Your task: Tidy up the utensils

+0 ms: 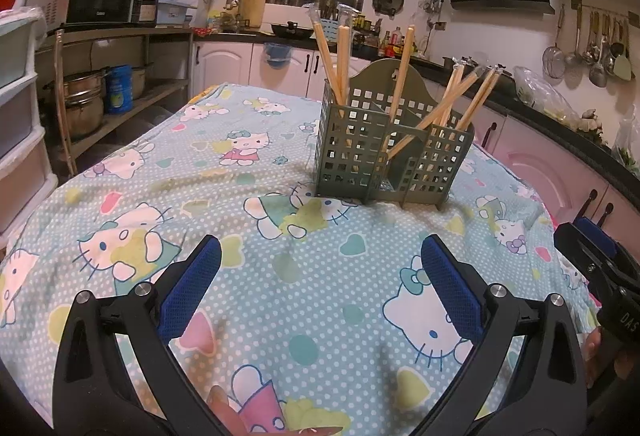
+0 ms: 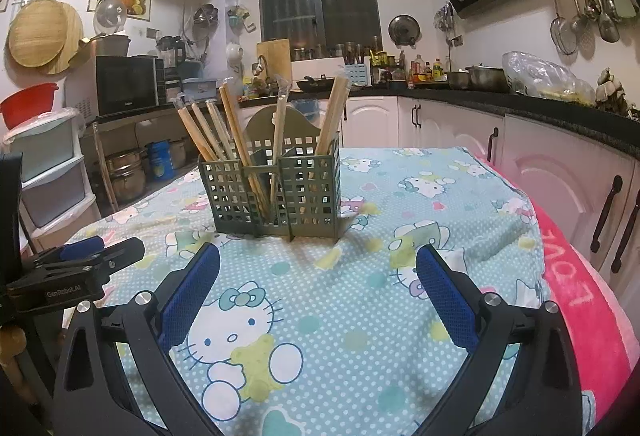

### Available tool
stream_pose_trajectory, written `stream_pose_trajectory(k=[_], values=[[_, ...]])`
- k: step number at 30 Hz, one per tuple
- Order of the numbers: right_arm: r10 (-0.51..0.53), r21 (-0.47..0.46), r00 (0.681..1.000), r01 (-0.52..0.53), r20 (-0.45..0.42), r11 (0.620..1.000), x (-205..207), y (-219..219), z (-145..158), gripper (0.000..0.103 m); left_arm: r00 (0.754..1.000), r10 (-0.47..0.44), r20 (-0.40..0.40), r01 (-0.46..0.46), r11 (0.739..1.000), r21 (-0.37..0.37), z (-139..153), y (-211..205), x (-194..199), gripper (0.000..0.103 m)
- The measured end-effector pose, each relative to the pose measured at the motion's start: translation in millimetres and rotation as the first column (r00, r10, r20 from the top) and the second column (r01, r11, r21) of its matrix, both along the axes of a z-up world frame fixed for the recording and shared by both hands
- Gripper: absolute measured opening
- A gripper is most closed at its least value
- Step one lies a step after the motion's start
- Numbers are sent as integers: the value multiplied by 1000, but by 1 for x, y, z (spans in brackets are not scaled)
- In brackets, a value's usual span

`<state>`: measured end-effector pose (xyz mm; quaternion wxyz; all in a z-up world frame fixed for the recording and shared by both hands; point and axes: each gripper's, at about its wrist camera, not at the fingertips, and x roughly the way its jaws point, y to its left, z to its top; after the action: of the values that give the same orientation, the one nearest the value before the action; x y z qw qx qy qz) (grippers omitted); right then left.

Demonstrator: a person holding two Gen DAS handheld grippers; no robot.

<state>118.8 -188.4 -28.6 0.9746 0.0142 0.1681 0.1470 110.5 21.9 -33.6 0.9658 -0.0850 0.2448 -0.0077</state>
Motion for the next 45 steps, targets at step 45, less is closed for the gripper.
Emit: stream_pose_trajectory(k=[45], values=[[-5,-1,1000,5,-8,1000,0,-1,-1,96,1000,19,-12,-20,999,-27,1,5,-1,92]])
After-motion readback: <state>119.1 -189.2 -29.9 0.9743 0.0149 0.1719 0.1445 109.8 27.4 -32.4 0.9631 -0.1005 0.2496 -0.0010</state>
